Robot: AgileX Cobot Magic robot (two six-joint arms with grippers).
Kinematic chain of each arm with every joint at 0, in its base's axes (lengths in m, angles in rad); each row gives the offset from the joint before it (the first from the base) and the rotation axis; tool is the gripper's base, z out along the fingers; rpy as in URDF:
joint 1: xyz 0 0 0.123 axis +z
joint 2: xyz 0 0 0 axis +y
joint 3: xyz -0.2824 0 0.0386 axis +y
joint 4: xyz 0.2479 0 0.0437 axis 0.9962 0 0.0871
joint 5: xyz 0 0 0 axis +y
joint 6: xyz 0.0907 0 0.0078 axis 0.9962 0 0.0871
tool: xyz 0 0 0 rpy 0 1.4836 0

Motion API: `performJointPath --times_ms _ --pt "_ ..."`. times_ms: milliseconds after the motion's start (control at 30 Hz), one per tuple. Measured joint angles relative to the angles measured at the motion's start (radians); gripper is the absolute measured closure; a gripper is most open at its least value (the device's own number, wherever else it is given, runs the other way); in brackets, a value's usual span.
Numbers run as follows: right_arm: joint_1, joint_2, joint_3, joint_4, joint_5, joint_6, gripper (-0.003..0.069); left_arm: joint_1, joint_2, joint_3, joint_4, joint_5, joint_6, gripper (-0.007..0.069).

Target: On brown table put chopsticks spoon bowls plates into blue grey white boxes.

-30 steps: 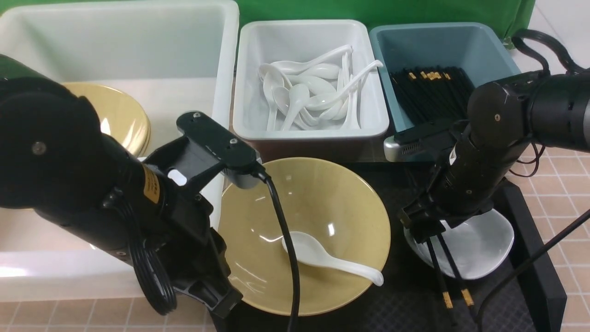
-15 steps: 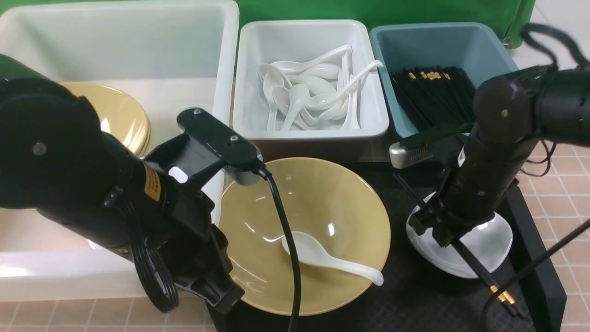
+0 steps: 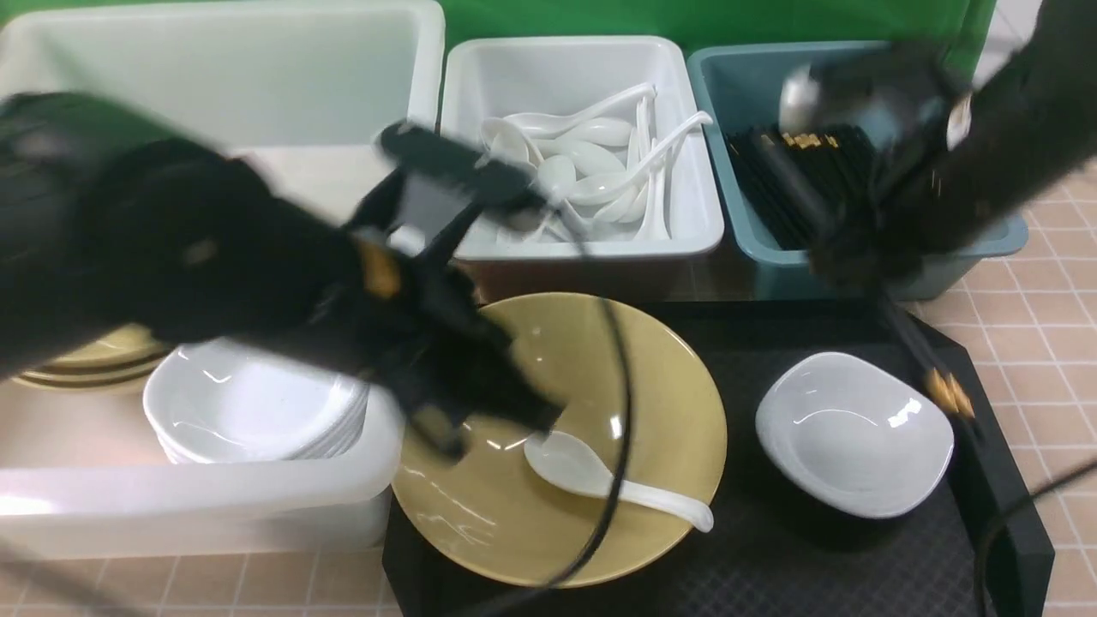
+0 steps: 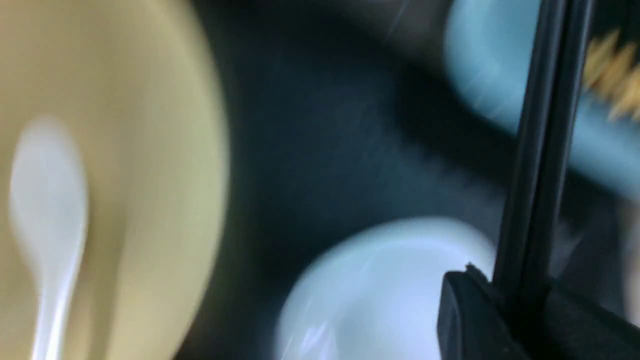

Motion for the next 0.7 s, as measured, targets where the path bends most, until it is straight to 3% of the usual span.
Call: performJointPath --times_ms 267,467,533,700 --pt "-0.115 0.224 -0.314 -0.001 -0.201 0.082 0.0503 0.0 0.241 -0.45 0.11 -0.003 0.008 0.0623" --pt "-0.167 0.431 -0.508 -0.002 -0.271 0.121 0.0501 0.0 0.223 -0.534 0.154 0.096 0.008 0.0623" --pt "-0.177 0.501 -0.556 -0.002 -0.249 0.119 0.0473 0.0 0.192 -0.518 0.16 0.137 0.008 0.0623" --pt "-0.185 0.57 -0.63 0.006 -0.034 0.097 0.0251 0.0 0.059 -0.368 0.187 0.174 -0.015 0.0623"
